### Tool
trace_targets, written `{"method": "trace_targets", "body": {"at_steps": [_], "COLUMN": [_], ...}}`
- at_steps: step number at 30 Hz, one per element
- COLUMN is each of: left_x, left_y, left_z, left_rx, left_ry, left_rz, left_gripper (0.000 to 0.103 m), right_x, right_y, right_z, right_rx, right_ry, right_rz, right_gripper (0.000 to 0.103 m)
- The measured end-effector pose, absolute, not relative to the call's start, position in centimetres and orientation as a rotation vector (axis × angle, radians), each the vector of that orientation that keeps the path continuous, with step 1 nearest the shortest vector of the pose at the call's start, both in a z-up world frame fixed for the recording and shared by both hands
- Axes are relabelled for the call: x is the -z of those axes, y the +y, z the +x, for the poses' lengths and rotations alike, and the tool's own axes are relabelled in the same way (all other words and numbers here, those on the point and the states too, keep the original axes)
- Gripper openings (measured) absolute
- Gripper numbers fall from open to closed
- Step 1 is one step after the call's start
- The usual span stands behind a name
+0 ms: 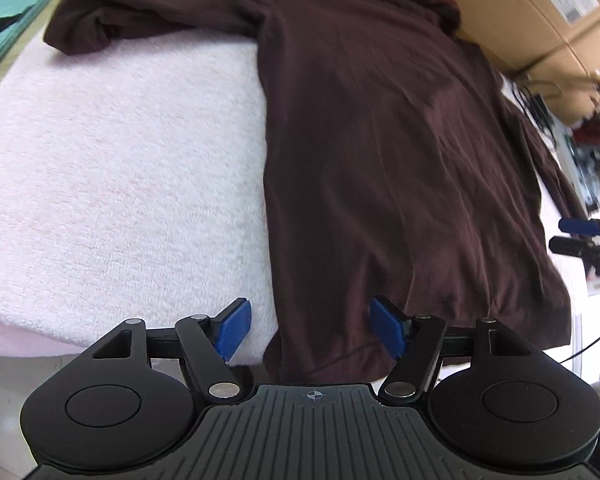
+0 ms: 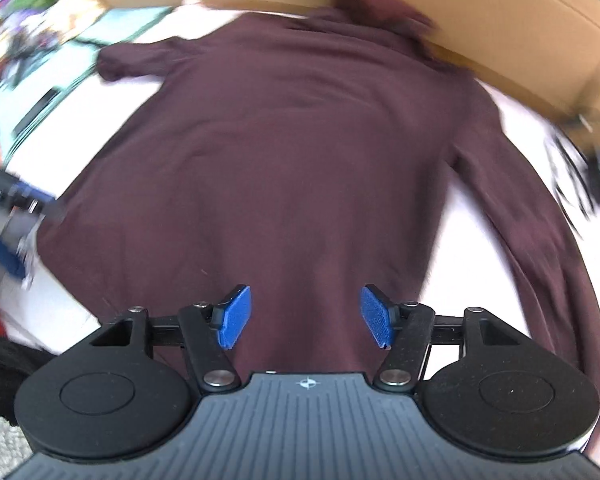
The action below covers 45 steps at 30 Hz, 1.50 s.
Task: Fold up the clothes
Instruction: 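Grasp the hem with both grippers and pull it to straighten the body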
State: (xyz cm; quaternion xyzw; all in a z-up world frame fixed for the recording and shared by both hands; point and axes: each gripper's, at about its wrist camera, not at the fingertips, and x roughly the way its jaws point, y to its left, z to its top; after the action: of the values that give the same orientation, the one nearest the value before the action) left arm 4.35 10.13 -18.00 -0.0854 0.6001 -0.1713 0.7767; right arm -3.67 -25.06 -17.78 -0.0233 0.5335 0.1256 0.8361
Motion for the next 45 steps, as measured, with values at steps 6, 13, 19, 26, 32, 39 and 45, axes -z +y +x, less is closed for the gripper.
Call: {"method": "trace_targets", "body": {"at_steps": [6, 13, 19, 26, 32, 39, 45], "left_x": [18.3, 18.4, 18.6, 18.0, 11.9, 8.9, 9.3], "left_y": [11.9, 11.2, 9.9, 9.8, 11.8, 9.4, 5.0], "left_z": [3.8, 3.9, 2.8, 2.9, 7.4, 13.2, 9.6], "left_rx": [0.471, 0.56, 0.553, 0.537, 0.504, 0.447, 0.625], "left_ry": [1.302, 1.3, 1.259, 1.264, 1.06, 0.97, 1.03], "left_rz": [-0.236, -0.241, -0.207, -0.232, -0.327, -0.193, -0.042], "left_gripper": [0.082, 0.081, 0.075, 0.008, 0.004, 0.027, 0.058], "right_x": [18.2, 18.6, 20.1, 21.8, 17.1, 12.8, 13.1], "right_y": [-24.5, -23.2, -24.3, -24.8, -25.2, -28.2, -28.3], "right_z": [-7.6, -10.5, -10.8, -11.1, -8.4, -0.4, 3.3], "right_rx": [-0.126, -0.022, 0.021, -0.08, -0.256, -0.148, -0.163], "right_ry": [1.183, 1.181, 1.221, 1.333, 1.185, 0.946, 0.937], "right_rz": [-0.016, -0.016, 0.055, 0.241, 0.34, 0.352, 0.318], "right_gripper": [0.068, 0.072, 0.072, 0.008, 0.005, 0.005, 0.005]}}
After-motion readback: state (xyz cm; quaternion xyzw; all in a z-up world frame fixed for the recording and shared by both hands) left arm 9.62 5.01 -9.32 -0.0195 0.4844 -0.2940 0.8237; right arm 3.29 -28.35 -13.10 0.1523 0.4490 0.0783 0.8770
